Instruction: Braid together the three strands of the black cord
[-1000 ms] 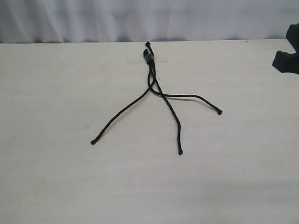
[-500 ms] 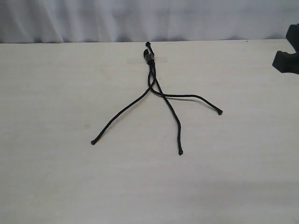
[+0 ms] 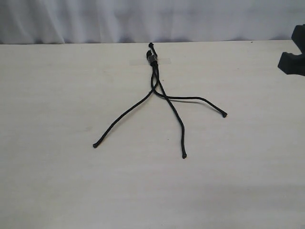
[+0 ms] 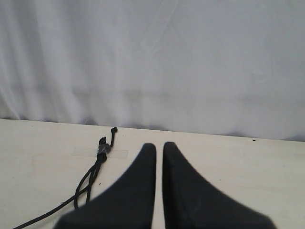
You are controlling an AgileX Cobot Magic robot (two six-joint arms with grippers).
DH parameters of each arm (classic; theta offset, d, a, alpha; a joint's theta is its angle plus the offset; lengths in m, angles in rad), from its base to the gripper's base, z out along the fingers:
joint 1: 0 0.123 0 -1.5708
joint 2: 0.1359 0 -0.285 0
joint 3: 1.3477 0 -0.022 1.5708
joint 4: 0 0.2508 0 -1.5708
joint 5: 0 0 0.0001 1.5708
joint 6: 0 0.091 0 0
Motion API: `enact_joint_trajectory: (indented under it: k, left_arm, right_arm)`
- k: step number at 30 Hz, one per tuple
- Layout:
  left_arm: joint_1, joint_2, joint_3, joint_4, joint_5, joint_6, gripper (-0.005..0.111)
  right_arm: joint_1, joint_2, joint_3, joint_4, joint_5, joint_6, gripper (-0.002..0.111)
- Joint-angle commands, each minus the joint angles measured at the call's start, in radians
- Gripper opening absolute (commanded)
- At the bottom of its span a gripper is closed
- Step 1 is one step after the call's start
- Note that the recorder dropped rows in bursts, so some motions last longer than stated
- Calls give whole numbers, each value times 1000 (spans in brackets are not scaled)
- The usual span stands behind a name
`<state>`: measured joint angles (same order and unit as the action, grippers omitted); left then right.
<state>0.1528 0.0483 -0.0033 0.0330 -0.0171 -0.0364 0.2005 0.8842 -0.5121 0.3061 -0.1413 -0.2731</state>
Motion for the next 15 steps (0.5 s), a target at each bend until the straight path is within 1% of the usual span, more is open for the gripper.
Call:
enact_joint_trajectory:
  k: [1,3,7,8,9,13,15]
  left_arm:
    - [4,-42,3,114,30,-118,0]
    - [2,-48,3,108,86,-118,0]
    - [-3,-48,3,101,94,-118,0]
    - [-3,-48,3,79,94,-110,0]
    - [-3,-48,3,61,94,-93,0]
    - [-3,-48,3,-44,94,59,0]
    - [-3,-48,3,-49,94,75,0]
  right_arm:
    - [-2,-4,5,3,-11,2,4]
    - [-2,-4,5,3,-11,2,4]
    - [-2,-4,5,3,-14,2,4]
    - [-2,-4,5,3,-14,2,4]
    - [-2,-4,5,3,-14,2,4]
    - [-2,-4,5,3,-12,2,4]
    - [-2,-4,5,3,-12,2,4]
